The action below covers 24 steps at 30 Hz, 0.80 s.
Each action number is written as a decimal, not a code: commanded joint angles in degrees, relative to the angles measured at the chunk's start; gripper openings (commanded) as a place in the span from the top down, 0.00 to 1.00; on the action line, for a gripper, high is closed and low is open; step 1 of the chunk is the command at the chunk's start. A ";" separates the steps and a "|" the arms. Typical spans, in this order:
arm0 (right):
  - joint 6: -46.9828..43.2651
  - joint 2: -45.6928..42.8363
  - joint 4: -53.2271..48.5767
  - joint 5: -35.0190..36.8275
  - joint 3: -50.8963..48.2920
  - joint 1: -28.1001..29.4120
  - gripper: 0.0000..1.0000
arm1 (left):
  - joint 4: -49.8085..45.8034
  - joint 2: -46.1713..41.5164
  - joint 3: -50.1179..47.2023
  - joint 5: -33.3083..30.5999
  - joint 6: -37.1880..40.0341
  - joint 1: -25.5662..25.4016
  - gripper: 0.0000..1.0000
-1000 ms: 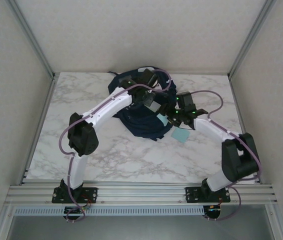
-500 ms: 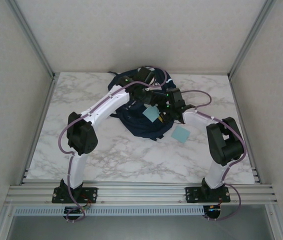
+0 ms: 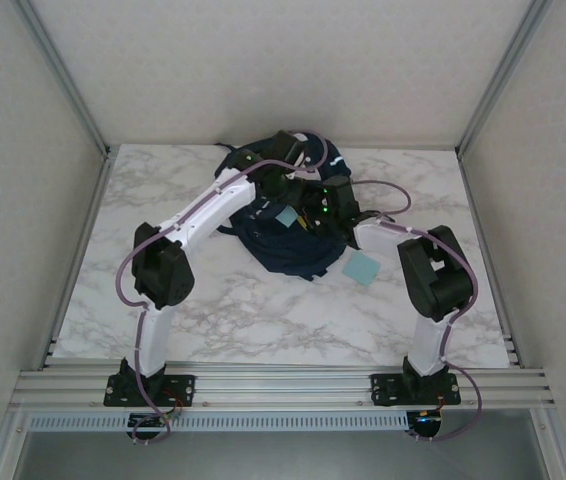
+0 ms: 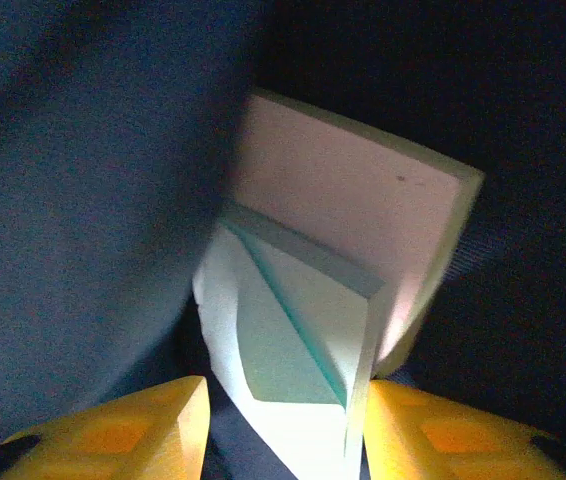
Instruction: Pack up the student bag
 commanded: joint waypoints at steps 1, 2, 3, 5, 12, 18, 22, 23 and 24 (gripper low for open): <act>-1.14 0.43 3.34 -2.30 3.60 1.64 0.56 | 1.40 -3.48 -0.38 2.53 -2.20 -0.68 1.00; -1.93 0.32 1.32 -2.18 4.54 1.59 0.54 | 1.47 -3.60 -0.58 2.55 -2.35 -0.68 1.00; -2.67 0.32 -0.41 -2.23 5.03 1.55 0.53 | 1.58 -3.65 -0.70 2.40 -2.34 -0.75 1.00; -3.83 -0.62 -3.10 -2.07 4.77 1.50 0.50 | 1.59 -3.82 -0.69 1.72 -2.18 -0.60 1.00; -14.06 -9.29 -22.43 3.62 1.49 0.54 0.19 | 1.76 -3.97 -0.67 0.35 -2.36 0.07 1.00; -23.70 -19.31 -38.64 12.30 -0.61 0.42 0.07 | 2.56 -3.71 -0.82 1.57 -2.79 0.33 1.00; -28.97 -23.52 -52.25 20.63 -1.16 0.02 0.01 | 3.14 -4.05 -1.25 2.14 -2.93 0.30 1.00; -29.41 -24.34 -54.67 22.29 -1.78 -0.12 0.01 | 3.17 -4.05 -1.22 2.20 -2.95 0.28 1.00; -29.49 -25.50 -56.88 24.07 -2.85 -0.33 0.01 | 3.22 -4.17 -1.26 2.26 -2.96 0.29 1.00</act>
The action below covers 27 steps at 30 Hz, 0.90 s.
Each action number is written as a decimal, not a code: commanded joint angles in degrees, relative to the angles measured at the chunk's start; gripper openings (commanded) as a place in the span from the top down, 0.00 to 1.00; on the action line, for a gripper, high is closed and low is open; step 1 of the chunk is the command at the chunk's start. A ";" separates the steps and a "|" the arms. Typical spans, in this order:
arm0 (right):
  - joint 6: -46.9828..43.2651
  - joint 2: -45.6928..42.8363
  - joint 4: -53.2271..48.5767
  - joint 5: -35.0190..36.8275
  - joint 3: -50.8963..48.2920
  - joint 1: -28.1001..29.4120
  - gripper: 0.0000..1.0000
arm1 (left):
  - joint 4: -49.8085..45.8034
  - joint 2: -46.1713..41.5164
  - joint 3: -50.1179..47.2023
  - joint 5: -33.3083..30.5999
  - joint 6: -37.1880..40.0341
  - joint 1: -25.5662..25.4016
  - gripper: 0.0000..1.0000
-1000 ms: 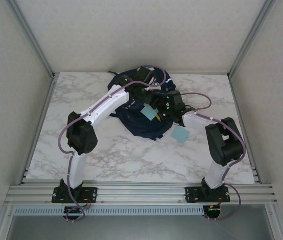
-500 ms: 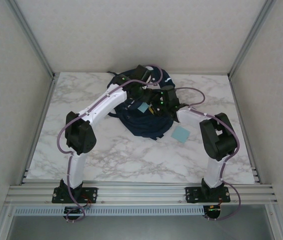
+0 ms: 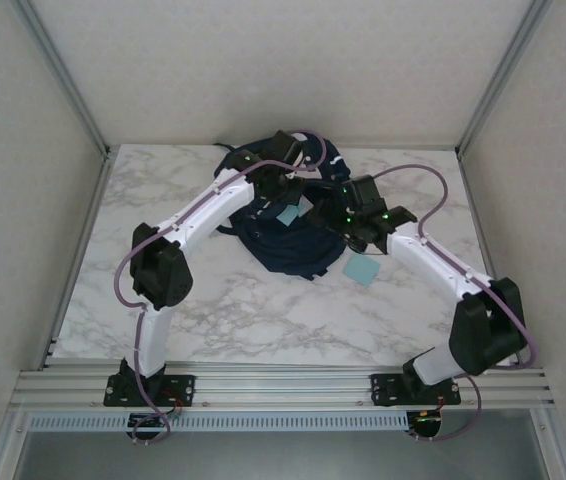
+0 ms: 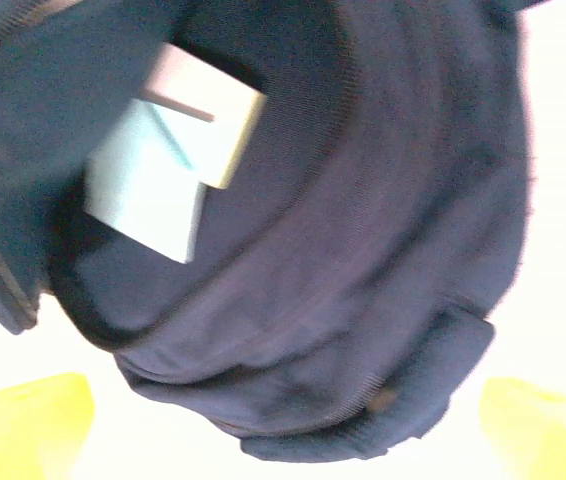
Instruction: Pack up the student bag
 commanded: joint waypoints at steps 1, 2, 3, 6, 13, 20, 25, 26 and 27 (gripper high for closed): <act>-4.62 -2.63 -14.70 9.79 -3.88 -0.75 0.01 | 2.15 -3.54 -0.28 1.35 -1.99 0.15 1.00; -4.50 -3.47 -15.11 10.54 -5.11 -1.01 0.01 | 2.10 -3.65 -0.31 1.42 -1.99 0.17 1.00; -4.41 -4.22 -15.25 11.34 -6.48 -1.49 0.01 | 2.24 -3.72 -0.26 1.48 -1.97 0.15 1.00; -3.20 -4.55 -15.54 11.73 -9.25 -2.73 0.01 | 2.25 -3.89 -0.28 1.66 -1.83 0.15 1.00; 0.83 1.44 -10.42 8.81 -11.89 -2.87 0.01 | 2.43 -5.10 -1.85 0.80 -1.51 0.22 1.00; 2.35 6.51 -2.82 7.87 -12.18 -2.94 0.01 | 2.44 -6.13 -2.76 -0.07 -1.11 0.16 1.00; 2.19 10.48 -0.08 6.84 -11.70 -3.59 0.01 | 2.49 -6.36 -2.76 -0.13 -1.36 0.17 1.00; 2.37 11.29 0.58 6.28 -11.94 -3.82 0.01 | 2.45 -6.36 -2.76 -0.16 -1.36 0.15 1.00; 2.54 11.99 1.27 5.82 -12.29 -3.99 0.01 | 2.43 -6.45 -2.76 -0.07 -1.37 0.17 1.00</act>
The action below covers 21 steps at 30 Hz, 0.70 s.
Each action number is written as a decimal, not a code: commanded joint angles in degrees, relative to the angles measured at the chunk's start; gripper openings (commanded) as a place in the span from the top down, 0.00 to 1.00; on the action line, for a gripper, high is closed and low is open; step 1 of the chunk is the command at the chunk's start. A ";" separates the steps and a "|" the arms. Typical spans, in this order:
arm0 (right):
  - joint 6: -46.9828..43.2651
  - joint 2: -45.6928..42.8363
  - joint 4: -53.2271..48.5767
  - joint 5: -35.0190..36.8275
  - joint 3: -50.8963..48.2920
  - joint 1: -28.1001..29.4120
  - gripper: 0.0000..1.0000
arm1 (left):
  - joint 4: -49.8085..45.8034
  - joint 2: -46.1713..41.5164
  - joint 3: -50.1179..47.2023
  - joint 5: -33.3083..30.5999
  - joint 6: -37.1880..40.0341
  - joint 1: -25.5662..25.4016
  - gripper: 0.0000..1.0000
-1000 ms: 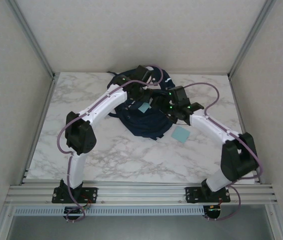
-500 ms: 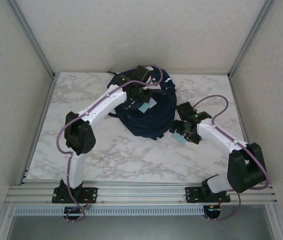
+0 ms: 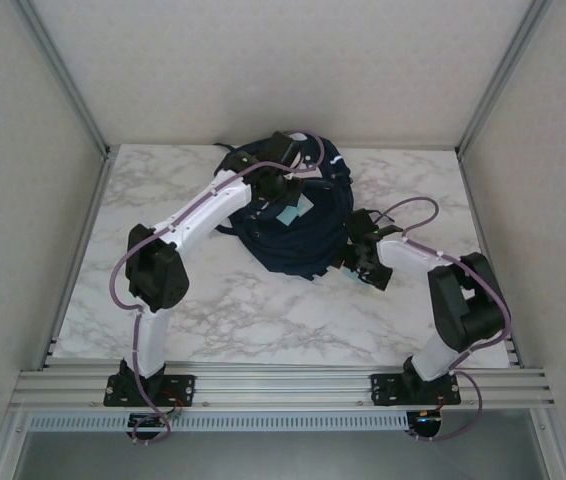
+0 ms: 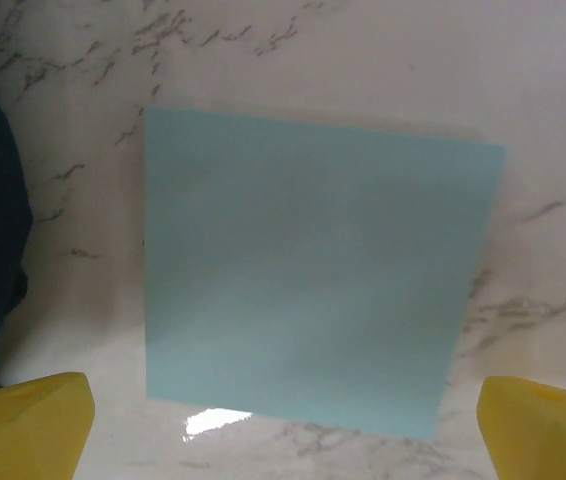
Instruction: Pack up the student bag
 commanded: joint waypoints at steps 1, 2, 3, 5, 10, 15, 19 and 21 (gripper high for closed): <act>1.37 2.37 3.02 -1.06 -0.56 -0.77 0.01 | 0.96 -4.52 -0.09 -0.54 -1.24 0.16 1.00; 1.58 2.73 3.39 -1.18 -0.79 -0.92 0.01 | 0.87 -4.52 -0.01 -0.71 -1.24 0.13 1.00; 1.67 2.88 3.70 -1.14 -1.00 -0.97 0.01 | 0.81 -4.61 -0.01 -0.72 -1.24 0.15 1.00; 1.82 3.08 3.97 -0.95 -1.35 -1.19 0.01 | 0.76 -4.61 0.07 -0.87 -1.20 0.15 1.00; 2.08 3.90 5.49 -1.90 -2.88 -2.39 0.10 | 0.72 -4.45 0.34 -0.79 -1.48 0.15 1.00; 1.96 3.56 5.85 -1.92 -3.93 -2.78 0.20 | 0.28 -4.00 1.35 -0.58 -1.62 0.15 1.00; 0.98 2.42 5.04 -1.60 -3.93 -2.95 0.26 | 0.28 -3.73 1.92 -0.14 -1.92 0.15 1.00; 0.33 1.04 4.21 -0.84 -3.89 -3.00 0.28 | 0.30 -3.60 2.06 -0.11 -2.01 0.15 1.00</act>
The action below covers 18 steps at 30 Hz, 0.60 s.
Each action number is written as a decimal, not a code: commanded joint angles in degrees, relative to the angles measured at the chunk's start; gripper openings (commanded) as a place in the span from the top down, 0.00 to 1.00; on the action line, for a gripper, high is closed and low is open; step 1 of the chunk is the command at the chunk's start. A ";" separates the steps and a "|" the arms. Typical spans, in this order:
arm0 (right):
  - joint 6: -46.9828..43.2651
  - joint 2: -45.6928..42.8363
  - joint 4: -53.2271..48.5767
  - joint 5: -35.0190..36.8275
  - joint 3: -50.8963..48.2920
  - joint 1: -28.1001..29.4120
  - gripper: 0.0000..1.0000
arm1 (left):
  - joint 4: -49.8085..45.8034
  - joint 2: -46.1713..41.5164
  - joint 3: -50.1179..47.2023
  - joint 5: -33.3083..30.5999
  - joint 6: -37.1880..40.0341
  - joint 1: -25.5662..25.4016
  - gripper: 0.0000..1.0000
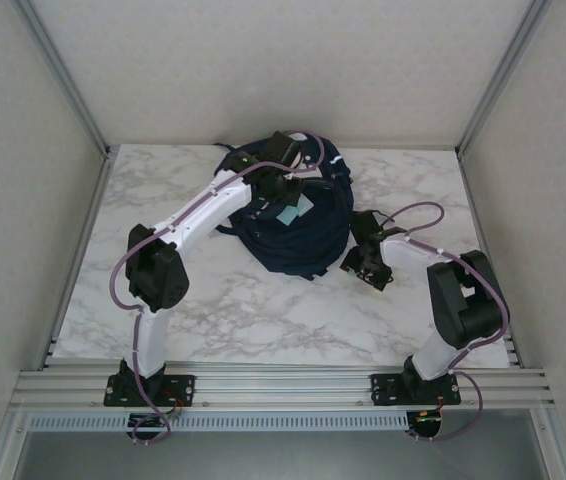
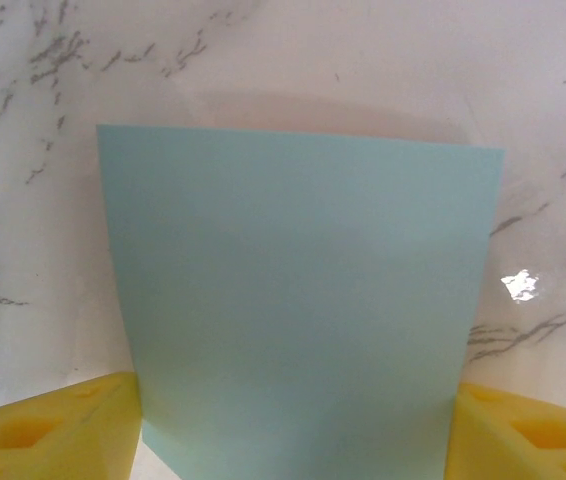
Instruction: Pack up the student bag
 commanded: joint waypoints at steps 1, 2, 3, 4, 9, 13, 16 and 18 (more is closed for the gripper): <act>-1.34 0.12 2.35 0.01 -1.89 -0.64 0.28 | 0.26 -3.56 2.10 0.07 -1.95 0.16 1.00; -1.84 -0.83 1.42 0.44 -1.66 -0.65 0.28 | 0.27 -3.56 2.19 0.10 -2.01 0.15 1.00; -2.35 -1.91 0.33 0.99 -1.39 -0.73 0.28 | 0.41 -3.56 2.18 0.09 -2.00 0.16 1.00; -2.77 -3.09 -0.62 1.37 -1.10 -0.74 0.28 | 0.41 -3.55 2.23 0.00 -1.93 0.18 1.00; -6.17 -11.17 -4.70 -1.82 0.83 -0.65 0.29 | -0.12 -3.04 3.22 -0.78 -1.31 0.24 1.00; -8.18 -13.59 -4.72 -9.05 4.80 0.01 0.29 | -0.53 -2.42 4.45 -0.36 -1.20 0.24 1.00; -8.25 -12.65 -1.84 -11.80 8.32 1.66 0.30 | -0.76 -2.06 5.23 0.16 -1.31 0.24 1.00; -7.87 -10.98 0.81 -12.67 10.63 2.67 0.30 | -0.84 -1.98 5.52 0.43 -1.40 0.24 1.00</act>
